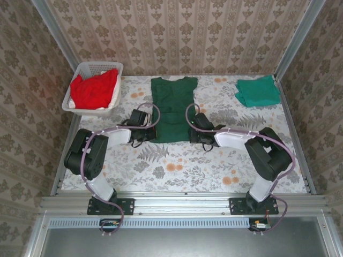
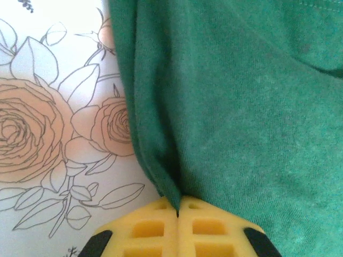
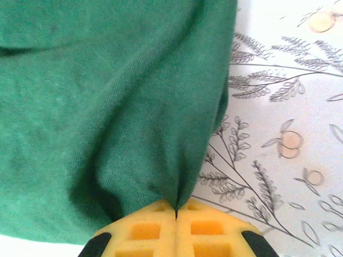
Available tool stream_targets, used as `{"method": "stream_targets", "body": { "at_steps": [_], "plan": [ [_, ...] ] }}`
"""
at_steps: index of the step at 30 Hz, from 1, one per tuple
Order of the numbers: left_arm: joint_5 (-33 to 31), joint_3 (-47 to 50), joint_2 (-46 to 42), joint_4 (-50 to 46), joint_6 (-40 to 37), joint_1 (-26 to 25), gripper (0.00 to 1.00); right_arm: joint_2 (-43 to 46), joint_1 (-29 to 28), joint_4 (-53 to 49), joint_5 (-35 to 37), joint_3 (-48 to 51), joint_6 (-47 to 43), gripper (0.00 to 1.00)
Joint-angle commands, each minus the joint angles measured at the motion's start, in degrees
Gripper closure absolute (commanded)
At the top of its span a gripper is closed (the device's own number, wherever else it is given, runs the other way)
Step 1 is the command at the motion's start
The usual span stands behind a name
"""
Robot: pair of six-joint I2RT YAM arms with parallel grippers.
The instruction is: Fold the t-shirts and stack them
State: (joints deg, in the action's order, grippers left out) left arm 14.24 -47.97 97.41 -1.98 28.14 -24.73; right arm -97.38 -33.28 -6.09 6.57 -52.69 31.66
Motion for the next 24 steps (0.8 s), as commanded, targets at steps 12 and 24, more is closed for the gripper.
{"method": "stream_targets", "body": {
  "at_steps": [12, 24],
  "plan": [
    [2.9, 2.5, -0.8, 3.1, -0.9, 2.7, 1.0, 10.3, 6.7, -1.0, -0.8, 10.5, -3.8, 1.0],
    [5.3, 6.8, -5.2, 3.1, 1.2, 0.5, 0.9, 16.5, 7.7, -1.3, -7.5, 13.4, -4.0, 0.64]
  ]
}}
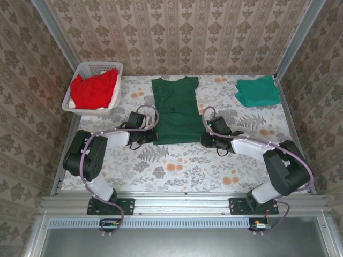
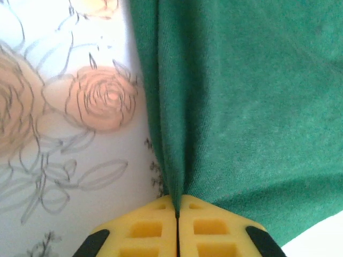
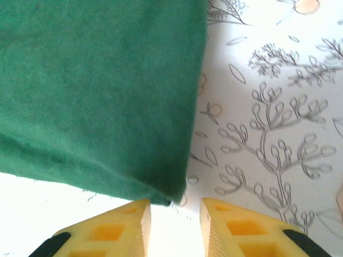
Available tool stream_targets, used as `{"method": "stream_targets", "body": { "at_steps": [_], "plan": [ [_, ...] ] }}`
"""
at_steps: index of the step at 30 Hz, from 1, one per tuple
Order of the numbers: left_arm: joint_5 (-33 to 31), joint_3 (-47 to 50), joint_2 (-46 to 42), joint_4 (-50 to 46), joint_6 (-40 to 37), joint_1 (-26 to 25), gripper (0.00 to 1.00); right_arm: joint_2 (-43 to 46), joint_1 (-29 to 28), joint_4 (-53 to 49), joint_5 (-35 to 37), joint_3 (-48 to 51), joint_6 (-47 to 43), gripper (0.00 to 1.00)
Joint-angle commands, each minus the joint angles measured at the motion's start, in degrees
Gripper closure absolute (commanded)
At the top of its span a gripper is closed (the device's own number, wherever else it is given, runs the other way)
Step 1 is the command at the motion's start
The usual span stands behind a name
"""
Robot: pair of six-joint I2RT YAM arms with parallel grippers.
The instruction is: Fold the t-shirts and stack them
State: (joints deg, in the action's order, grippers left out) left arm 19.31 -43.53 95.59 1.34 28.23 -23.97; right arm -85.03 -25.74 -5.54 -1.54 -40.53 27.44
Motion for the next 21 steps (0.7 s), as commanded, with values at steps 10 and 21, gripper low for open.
{"method": "stream_targets", "body": {
  "at_steps": [10, 21],
  "plan": [
    [-2.5, 6.6, -11.4, -0.8, 2.2, -0.8, 0.67, -3.7, 0.4, 1.7, -1.1, -4.6, 1.9, 0.56],
    [-7.5, -18.4, 6.7, -13.0, -6.4, 2.3, 0.45, -22.0, 3.2, -2.8, 1.1, -24.3, -0.7, 0.55]
  ]
}}
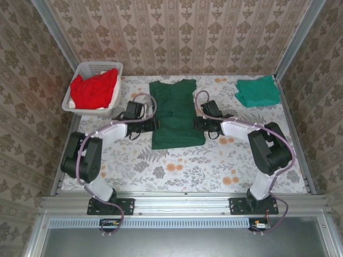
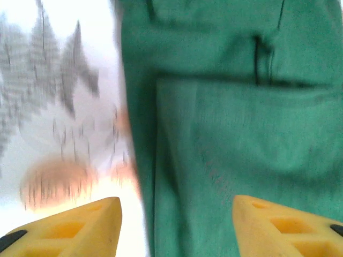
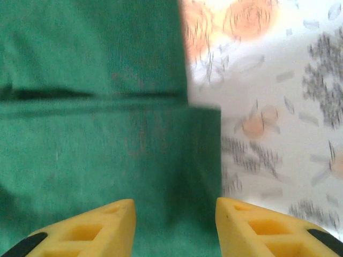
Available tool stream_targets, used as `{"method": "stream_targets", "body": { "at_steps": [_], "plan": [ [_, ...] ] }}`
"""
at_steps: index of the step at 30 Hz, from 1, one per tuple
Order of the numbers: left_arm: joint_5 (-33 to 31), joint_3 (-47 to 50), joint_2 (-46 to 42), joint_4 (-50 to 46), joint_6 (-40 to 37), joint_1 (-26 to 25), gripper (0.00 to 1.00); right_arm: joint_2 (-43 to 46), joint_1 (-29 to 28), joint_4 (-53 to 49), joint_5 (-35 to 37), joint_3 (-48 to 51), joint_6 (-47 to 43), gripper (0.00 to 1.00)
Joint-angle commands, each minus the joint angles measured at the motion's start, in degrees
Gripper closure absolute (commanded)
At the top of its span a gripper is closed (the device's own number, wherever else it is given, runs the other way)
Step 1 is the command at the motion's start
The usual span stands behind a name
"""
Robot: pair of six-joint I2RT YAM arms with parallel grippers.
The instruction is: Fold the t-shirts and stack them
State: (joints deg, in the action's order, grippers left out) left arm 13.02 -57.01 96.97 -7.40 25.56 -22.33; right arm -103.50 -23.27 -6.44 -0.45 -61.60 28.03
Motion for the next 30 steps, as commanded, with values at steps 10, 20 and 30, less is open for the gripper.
{"method": "stream_targets", "body": {
  "at_steps": [10, 20, 30],
  "plan": [
    [1.8, -13.2, 12.7, -6.7, -5.7, 2.1, 0.97, -6.3, 1.9, -2.3, -1.5, -6.2, -1.3, 0.58],
    [2.4, -8.7, 5.4, -6.2, -4.5, 5.4, 1.0, 1.9, 2.1, 0.9, -3.7, 2.3, -0.7, 0.53],
    [0.6, -9.9, 11.8, -8.4, -3.7, 5.7, 0.61, 5.2, -4.5, 3.3, -2.8, 9.3, 1.2, 0.5]
  ]
}}
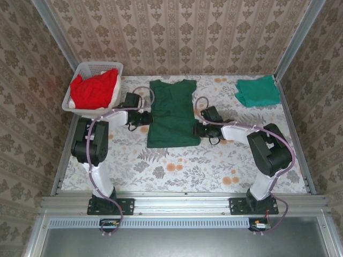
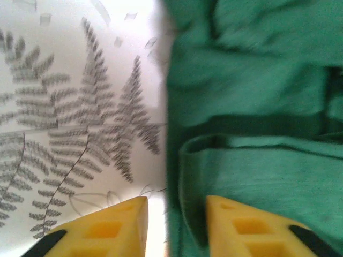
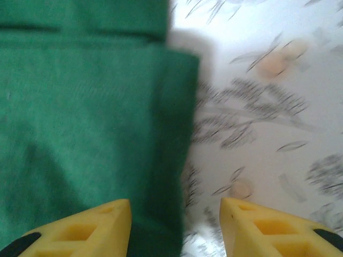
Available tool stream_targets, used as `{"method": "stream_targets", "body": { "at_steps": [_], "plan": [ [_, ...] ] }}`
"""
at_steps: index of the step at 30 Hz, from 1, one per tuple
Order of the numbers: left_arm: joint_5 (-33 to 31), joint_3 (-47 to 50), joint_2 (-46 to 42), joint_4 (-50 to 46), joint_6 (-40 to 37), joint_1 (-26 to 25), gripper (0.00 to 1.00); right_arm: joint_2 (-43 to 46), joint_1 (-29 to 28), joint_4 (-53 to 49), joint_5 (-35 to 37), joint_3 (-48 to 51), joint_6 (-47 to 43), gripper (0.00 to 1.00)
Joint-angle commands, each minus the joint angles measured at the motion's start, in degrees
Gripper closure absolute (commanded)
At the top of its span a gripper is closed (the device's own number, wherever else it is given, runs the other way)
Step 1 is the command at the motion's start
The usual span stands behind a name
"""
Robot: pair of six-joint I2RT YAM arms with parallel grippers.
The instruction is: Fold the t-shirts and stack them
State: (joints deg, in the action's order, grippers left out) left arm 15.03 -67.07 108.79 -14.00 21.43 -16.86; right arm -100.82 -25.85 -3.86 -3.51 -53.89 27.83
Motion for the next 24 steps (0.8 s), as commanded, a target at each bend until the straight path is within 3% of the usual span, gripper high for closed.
{"method": "stream_targets", "body": {
  "at_steps": [1, 7, 13, 19, 24],
  "plan": [
    [-1.5, 1.6, -1.3, -1.1, 0.7, 0.3, 0.54, 3.5, -2.4, 0.7, 0.9, 2.7, 2.0, 0.5],
    [-1.8, 10.9, -13.4, 2.1, 3.2, 0.2, 0.4, 11.1, -2.5, 1.7, 4.2, 8.3, 6.3, 0.42],
    [-2.0, 23.9, -24.0, 7.5, 6.7, -2.1, 0.3, 14.6, -3.8, 9.6, 1.3, 14.9, 11.1, 0.27],
    [1.2, 29.9, -20.6, 15.9, 10.0, -5.5, 0.26, 6.7, -5.5, 18.2, -3.6, 15.4, 14.0, 0.29],
    [1.8, 33.9, -18.6, 20.6, 11.9, -6.0, 0.26, 4.7, -7.1, 19.9, -2.5, 16.7, 15.9, 0.31]
  ]
}}
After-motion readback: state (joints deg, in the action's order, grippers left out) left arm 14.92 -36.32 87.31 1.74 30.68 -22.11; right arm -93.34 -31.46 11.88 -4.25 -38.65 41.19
